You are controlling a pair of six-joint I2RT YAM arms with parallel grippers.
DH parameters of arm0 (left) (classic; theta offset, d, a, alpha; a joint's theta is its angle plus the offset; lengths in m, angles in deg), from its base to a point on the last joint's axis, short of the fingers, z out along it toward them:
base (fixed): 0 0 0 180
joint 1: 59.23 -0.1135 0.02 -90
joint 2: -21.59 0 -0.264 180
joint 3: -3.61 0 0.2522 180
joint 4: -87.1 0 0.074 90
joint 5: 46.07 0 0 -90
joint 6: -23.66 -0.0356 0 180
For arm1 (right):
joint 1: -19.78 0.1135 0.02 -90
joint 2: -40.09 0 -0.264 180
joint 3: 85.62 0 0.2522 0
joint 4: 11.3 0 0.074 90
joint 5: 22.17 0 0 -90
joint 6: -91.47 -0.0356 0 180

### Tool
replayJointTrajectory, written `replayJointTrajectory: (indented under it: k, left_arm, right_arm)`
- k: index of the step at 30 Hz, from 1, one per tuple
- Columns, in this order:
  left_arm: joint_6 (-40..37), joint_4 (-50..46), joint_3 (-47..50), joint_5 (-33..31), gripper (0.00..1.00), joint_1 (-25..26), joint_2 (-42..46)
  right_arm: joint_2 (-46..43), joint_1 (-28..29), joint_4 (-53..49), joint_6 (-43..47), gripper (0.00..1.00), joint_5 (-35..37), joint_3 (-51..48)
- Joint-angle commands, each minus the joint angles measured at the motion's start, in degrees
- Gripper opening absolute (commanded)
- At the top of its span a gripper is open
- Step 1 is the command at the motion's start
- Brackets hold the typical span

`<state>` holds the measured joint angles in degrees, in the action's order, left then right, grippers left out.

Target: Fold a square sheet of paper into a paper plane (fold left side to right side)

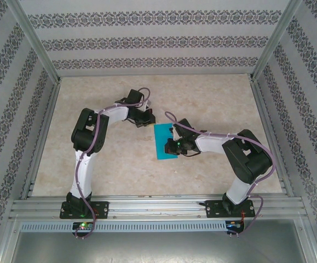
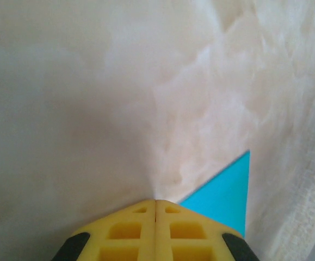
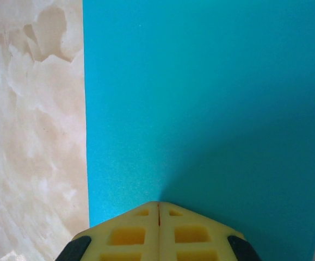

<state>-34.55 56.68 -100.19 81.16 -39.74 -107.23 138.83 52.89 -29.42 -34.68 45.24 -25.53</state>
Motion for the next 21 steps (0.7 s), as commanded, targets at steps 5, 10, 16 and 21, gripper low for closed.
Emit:
replayJointTrajectory:
  k: [5, 10, 16, 21]
  left_arm:
    - [-2.8, -1.0, -3.1, -7.5, 0.0, -2.9, -1.4]
    - [-2.8, 1.7, 3.3, -7.1, 0.0, -2.7, 7.1]
    - [0.1, 5.3, 15.6, -5.2, 0.0, 0.1, 18.5]
    - [4.2, 7.7, 21.0, -4.4, 0.0, 4.6, 20.6]
  right_arm:
    - [3.3, -0.2, -8.1, -3.3, 0.0, 1.8, -4.2]
    - [3.0, -0.2, -3.2, -6.5, 0.0, 0.6, -4.6]
    - [3.0, -0.3, -0.5, -8.2, 0.0, 0.9, -3.9]
    - [3.3, -0.2, -0.6, -8.0, 0.0, 1.7, -3.8]
